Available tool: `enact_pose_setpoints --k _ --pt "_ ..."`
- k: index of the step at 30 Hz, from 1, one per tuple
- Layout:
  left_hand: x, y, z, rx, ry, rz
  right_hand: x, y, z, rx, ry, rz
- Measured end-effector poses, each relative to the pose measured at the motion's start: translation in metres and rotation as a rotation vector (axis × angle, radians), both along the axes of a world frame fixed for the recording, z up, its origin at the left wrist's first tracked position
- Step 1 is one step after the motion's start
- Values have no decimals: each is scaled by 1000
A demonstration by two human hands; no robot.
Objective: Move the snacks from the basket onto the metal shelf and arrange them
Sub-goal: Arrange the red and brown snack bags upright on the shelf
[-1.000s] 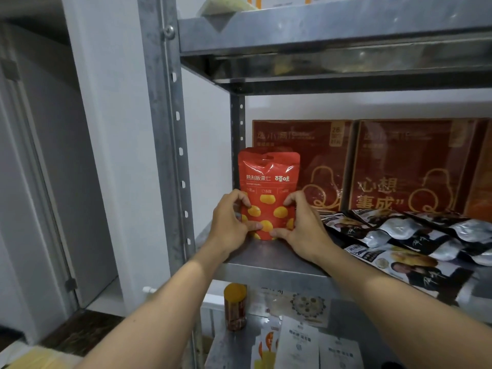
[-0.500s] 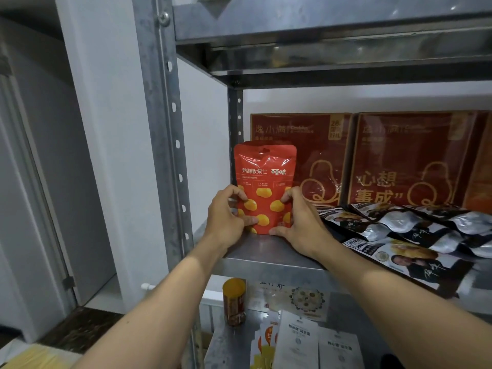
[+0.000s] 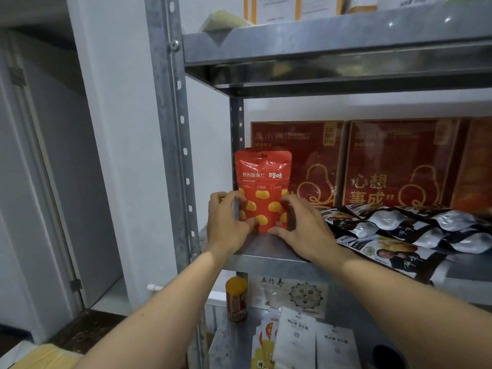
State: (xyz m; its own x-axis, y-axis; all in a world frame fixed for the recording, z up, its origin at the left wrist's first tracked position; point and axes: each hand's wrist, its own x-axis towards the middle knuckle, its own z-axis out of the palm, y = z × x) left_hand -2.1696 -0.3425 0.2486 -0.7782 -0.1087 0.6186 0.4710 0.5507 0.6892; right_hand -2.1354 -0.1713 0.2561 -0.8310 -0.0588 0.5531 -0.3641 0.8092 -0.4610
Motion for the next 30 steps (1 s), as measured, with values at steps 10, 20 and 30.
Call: enact_pose_setpoints --k 10,20,30 --pt "40 54 20 -313 6 -216 35 61 32 107 -19 -212" --pt "16 150 11 -35 -429 -355 21 123 43 238 -294 -317" --pt "-4 182 13 400 -538 -269 12 126 58 256 -361 -343"
